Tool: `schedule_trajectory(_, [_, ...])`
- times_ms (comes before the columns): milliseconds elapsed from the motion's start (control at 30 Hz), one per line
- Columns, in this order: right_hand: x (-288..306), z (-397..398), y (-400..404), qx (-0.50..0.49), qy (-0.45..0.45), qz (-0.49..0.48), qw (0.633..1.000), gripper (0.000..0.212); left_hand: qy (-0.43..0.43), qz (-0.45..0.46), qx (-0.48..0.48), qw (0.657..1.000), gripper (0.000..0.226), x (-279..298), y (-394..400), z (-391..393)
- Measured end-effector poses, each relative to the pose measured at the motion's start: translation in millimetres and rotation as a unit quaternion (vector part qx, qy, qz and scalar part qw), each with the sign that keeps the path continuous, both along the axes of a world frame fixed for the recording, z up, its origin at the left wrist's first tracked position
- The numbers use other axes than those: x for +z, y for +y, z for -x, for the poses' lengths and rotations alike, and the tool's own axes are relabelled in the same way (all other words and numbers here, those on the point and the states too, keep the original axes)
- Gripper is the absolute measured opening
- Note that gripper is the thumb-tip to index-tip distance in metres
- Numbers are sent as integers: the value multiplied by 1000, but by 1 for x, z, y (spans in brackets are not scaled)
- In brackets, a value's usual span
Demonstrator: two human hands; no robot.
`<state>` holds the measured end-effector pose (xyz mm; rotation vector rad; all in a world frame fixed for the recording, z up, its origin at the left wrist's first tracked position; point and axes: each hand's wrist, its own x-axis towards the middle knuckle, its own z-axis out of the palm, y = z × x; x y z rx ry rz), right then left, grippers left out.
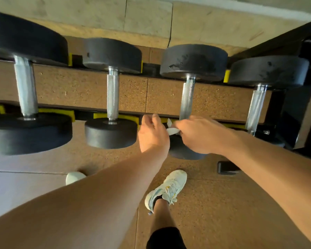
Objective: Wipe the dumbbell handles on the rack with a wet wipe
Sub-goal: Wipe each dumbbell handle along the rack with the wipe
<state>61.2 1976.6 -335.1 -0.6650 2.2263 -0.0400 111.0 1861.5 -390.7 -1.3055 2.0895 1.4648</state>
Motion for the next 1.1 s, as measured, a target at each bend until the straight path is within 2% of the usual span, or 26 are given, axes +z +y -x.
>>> schedule_trajectory(100, [-5, -2, -32, -95, 9, 23, 995, 26, 61, -31, -21, 997, 20, 29, -46, -24])
schedule_trajectory(167, [-5, -6, -63, -205, 74, 100, 971, 30, 90, -18, -56, 994, 18, 43, -88, -42])
schedule_trajectory(233, [2, -15, -102, -356, 110, 171, 912, 33, 115, 0, -78, 990, 16, 51, -132, -50])
schedule_trajectory(300, [5, -27, -137, -510, 91, 225, 825, 35, 121, 8, -85, 989, 15, 57, -173, -49])
schedule_trajectory(333, [5, -32, -153, -561, 90, 239, 787, 34, 119, 5, -81, 990, 14, 59, -190, -47])
schedule_trajectory(367, [5, -34, -166, -579, 104, 245, 771, 31, 115, 3, -78, 990, 13, 60, -207, -44])
schedule_trajectory(400, [4, -34, -177, -564, 132, 243, 778, 27, 109, 3, -80, 991, 12, 60, -221, -42])
schedule_trajectory(500, [7, -22, -203, -444, 213, 217, 843, 16, 91, -1, -112, 990, 9, 59, -250, -33])
schedule_trajectory(633, [-11, 14, -212, -250, 267, 196, 910, 47, 59, 57, -208, 975, 8, 54, -271, -20])
schedule_trajectory(667, [-20, 24, -211, -185, 281, 190, 922, 51, 64, 97, -255, 960, 9, 51, -274, -18])
schedule_trajectory(733, [-41, 41, -208, -55, 298, 154, 941, 61, 106, 196, -355, 908, 10, 44, -276, -12])
schedule_trajectory(800, [-61, 46, -207, 30, 276, 94, 956, 64, 126, 249, -397, 874, 11, 40, -280, -4])
schedule_trajectory(900, [-80, 43, -193, 111, 284, 83, 949, 55, 54, 292, -445, 845, 16, 32, -295, 1])
schedule_trajectory(967, [-77, 36, -177, 137, 291, 106, 941, 55, 1, 311, -482, 819, 22, 24, -306, -3])
schedule_trajectory(1000, [-73, 30, -171, 115, 289, 120, 943, 55, -9, 320, -487, 812, 24, 21, -309, -6])
schedule_trajectory(1033, [-65, 21, -167, 53, 287, 132, 947, 55, -10, 328, -489, 808, 25, 21, -310, -7])
schedule_trajectory(1067, [-56, 8, -166, -68, 268, 149, 949, 51, -5, 337, -497, 800, 26, 19, -309, -7])
schedule_trajectory(1100, [-48, -3, -168, -222, 247, 158, 930, 44, -1, 346, -510, 788, 27, 19, -308, -6])
